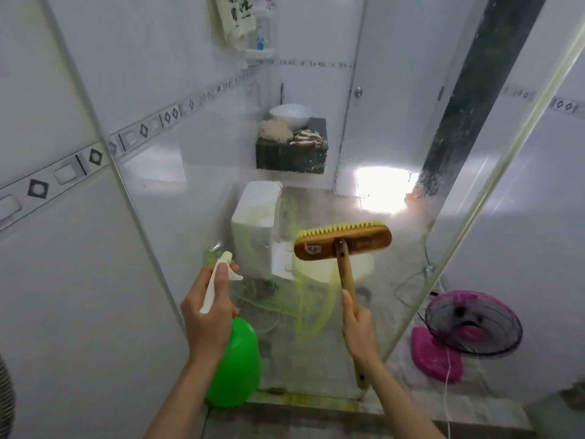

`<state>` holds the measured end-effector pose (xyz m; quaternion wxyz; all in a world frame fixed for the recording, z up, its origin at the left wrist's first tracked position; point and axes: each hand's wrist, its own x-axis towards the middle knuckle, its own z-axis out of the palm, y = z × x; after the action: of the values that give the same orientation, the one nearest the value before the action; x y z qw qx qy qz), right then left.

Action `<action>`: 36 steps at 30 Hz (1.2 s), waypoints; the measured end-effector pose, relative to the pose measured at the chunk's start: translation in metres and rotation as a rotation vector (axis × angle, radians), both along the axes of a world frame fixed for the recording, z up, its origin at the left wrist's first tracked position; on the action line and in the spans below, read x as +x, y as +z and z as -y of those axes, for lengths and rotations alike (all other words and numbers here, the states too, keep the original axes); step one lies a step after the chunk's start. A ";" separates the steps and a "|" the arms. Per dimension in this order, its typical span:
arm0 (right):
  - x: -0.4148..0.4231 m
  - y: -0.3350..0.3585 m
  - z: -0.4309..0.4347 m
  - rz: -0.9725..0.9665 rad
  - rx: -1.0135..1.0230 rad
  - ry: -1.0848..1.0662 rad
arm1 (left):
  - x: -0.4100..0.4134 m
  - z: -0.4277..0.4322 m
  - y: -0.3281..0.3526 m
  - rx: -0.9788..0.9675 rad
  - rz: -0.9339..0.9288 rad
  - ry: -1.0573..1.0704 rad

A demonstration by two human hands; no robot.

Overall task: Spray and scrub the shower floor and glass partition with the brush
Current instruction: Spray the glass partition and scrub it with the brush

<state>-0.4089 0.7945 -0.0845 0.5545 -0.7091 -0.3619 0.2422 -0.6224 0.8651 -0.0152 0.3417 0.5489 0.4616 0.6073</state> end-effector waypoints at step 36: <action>0.071 0.136 -0.018 0.002 0.226 0.015 | 0.044 0.023 0.017 -0.034 -0.002 -0.107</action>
<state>-0.3379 0.8120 0.0516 0.6288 -0.6396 -0.3928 0.2032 -0.5786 0.8417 0.0017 0.3825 0.5675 0.4424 0.5796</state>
